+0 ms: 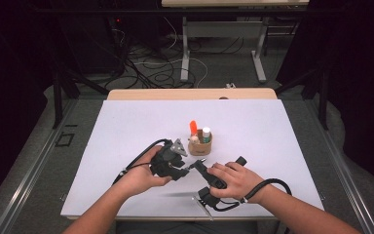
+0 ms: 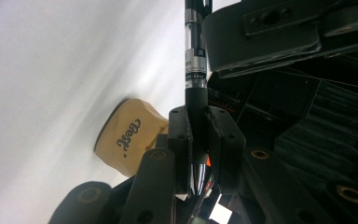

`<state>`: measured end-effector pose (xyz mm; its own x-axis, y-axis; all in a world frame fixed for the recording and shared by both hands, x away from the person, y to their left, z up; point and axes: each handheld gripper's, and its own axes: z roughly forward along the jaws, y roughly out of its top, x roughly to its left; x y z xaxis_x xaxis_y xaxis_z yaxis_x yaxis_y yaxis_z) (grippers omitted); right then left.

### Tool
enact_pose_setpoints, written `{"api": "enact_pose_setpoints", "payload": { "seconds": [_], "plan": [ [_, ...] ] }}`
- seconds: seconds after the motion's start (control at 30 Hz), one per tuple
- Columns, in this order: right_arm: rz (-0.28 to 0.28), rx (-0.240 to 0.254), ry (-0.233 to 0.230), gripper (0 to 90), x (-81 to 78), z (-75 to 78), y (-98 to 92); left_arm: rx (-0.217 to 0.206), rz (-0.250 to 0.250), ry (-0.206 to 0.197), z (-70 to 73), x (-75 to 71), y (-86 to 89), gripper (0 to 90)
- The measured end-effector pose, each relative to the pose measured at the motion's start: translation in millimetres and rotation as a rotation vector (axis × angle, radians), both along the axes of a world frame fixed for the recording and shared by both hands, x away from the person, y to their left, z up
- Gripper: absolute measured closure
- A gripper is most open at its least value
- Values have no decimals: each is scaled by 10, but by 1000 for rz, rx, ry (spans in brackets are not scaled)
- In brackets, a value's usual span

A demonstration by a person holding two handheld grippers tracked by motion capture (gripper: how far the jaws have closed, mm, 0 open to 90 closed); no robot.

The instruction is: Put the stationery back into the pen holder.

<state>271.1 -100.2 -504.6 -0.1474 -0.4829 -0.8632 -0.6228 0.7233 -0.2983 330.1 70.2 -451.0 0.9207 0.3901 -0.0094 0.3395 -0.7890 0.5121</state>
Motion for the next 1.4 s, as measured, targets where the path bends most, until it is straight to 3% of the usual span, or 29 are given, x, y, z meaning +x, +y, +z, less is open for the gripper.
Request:
{"api": "enact_pose_setpoints", "payload": {
  "seconds": [0.13, 0.2, 0.6, 0.93, 0.97, 1.0, 1.27, 1.4],
  "plan": [
    [1, -4, 8, 805, -16, -12, 8, 37, -8, 0, -32, -8, -57, 673],
    [17, -20, 3, 804, -22, -11, 22, 38, -12, -3, -43, -11, -80, 689],
    [15, -8, 26, 804, -53, -41, 41, 74, -28, -5, -61, -7, -145, 767],
    [59, 3, 31, 804, -37, -53, 54, 98, -29, -2, -65, -18, -175, 783],
    [24, -3, 33, 804, -63, -48, 52, 102, -29, -1, -64, -19, -178, 786],
    [33, -8, 29, 804, -62, -44, 59, 110, -29, 4, -60, -18, -180, 787],
    [35, 1, 38, 803, -58, -44, 71, 103, -15, 20, -68, -16, -164, 793],
    [21, 15, 70, 797, -47, -38, 75, 96, -17, 30, -73, 4, -150, 793]
  ]
}}
